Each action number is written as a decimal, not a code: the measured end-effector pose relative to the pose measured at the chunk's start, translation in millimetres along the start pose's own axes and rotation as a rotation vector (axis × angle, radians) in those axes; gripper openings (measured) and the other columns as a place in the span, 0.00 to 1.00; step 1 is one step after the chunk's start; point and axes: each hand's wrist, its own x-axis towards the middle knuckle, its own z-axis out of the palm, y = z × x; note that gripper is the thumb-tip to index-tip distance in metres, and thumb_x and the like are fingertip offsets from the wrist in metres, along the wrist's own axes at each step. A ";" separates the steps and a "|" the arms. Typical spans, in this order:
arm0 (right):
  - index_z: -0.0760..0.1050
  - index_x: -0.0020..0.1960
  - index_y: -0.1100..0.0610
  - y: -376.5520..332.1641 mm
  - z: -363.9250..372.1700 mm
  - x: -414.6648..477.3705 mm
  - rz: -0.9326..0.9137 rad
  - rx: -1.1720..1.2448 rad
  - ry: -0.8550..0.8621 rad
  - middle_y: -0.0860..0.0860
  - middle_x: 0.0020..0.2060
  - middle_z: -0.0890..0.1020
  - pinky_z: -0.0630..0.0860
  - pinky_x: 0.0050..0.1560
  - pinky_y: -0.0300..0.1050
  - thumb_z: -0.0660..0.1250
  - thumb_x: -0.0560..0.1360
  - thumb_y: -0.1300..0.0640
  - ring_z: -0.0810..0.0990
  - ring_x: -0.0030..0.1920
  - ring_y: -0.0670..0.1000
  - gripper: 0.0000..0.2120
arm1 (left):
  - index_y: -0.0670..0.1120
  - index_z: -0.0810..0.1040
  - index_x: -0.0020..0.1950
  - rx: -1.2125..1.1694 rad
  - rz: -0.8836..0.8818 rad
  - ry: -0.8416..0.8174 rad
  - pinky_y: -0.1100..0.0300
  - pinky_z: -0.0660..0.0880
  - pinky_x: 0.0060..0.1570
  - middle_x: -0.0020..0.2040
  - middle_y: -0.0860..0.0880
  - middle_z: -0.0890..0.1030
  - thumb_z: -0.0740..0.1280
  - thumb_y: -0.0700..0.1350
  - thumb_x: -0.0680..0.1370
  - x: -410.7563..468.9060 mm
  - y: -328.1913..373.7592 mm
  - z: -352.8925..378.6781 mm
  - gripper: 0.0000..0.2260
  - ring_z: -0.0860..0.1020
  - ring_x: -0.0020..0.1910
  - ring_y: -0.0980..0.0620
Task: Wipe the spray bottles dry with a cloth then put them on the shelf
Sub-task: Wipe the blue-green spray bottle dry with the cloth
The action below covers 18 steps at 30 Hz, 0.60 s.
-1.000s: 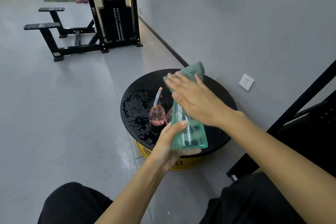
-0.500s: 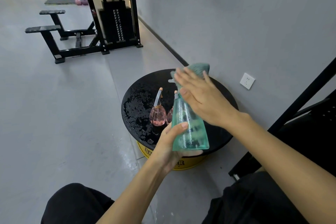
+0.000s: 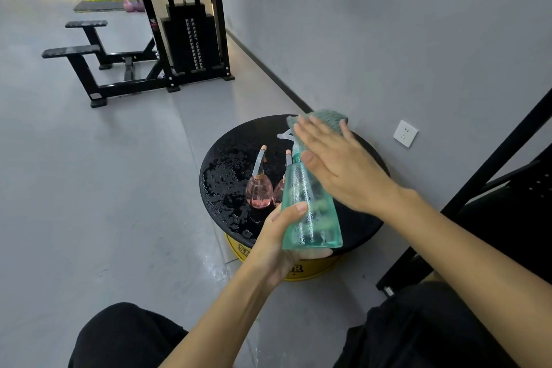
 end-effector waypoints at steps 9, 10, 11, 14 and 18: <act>0.54 0.78 0.51 -9.4 -3.4 11.5 -0.106 0.059 -0.077 0.44 0.77 0.52 0.38 0.75 0.43 0.39 0.79 0.38 0.43 0.76 0.41 0.31 | 0.45 0.75 0.65 0.051 -0.002 0.000 0.50 0.81 0.40 0.60 0.39 0.80 0.71 0.56 0.64 0.3 -5.9 9.6 0.32 0.83 0.52 0.43; 0.52 0.78 0.51 -11.4 -4.6 11.0 -0.098 0.082 -0.071 0.44 0.78 0.51 0.39 0.76 0.45 0.40 0.80 0.39 0.42 0.76 0.41 0.30 | 0.45 0.75 0.66 0.032 -0.005 0.003 0.49 0.81 0.42 0.61 0.38 0.80 0.71 0.56 0.64 0.4 -6.3 8.4 0.32 0.82 0.53 0.43; 0.51 0.78 0.51 -13.2 -5.8 8.6 -0.086 0.113 -0.065 0.44 0.78 0.49 0.41 0.77 0.47 0.42 0.81 0.39 0.40 0.76 0.41 0.29 | 0.45 0.75 0.66 0.012 -0.006 0.009 0.48 0.81 0.43 0.61 0.38 0.79 0.71 0.56 0.64 0.4 -6.1 6.2 0.32 0.82 0.54 0.42; 0.49 0.78 0.54 -16.8 -6.4 -3.4 -0.054 0.132 -0.096 0.45 0.78 0.48 0.44 0.77 0.47 0.42 0.80 0.40 0.40 0.76 0.41 0.30 | 0.43 0.76 0.65 -0.026 0.013 0.028 0.49 0.80 0.41 0.59 0.37 0.80 0.71 0.55 0.64 -0.6 -3.1 -0.7 0.31 0.82 0.52 0.42; 0.48 0.78 0.53 -14.3 -7.5 -3.9 -0.013 0.020 -0.131 0.45 0.78 0.47 0.40 0.77 0.45 0.40 0.79 0.39 0.41 0.76 0.42 0.32 | 0.45 0.77 0.64 0.002 0.026 0.021 0.50 0.81 0.37 0.58 0.38 0.81 0.72 0.55 0.65 -1.8 -2.6 0.2 0.29 0.83 0.50 0.42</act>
